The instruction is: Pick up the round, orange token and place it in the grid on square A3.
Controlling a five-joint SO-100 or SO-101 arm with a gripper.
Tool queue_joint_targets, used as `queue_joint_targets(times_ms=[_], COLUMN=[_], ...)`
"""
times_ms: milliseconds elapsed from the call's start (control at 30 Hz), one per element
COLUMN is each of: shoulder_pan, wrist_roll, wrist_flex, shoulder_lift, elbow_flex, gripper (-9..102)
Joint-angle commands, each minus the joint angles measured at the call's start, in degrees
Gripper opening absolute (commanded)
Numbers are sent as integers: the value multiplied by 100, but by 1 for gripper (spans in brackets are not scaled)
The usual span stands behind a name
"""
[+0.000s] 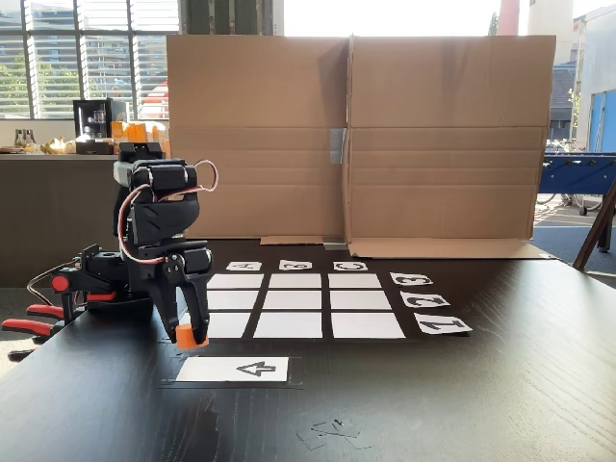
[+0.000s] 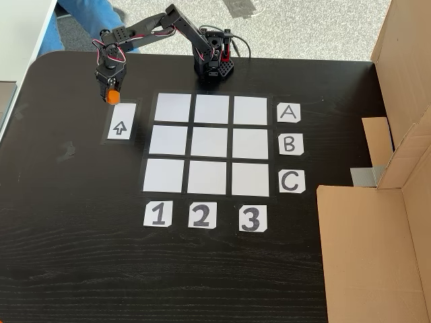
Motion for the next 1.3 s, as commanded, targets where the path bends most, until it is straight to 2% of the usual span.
queue_joint_targets(times_ms=[0,300,633,833,1067,1267], shoulder_pan=[9,-554,-1582,-2558,-4298,-5590], wrist_roll=[-492,-2540,-3920,-4157,-4157,-4069], wrist_flex=[9,-35,18,53,483,519], shoulder_lift=[870,2777,5045,6117,7146,7646], elbow_flex=[360,1969,3964,5019,5889,6451], gripper=[-1,-1,-1,-1,-1,-1])
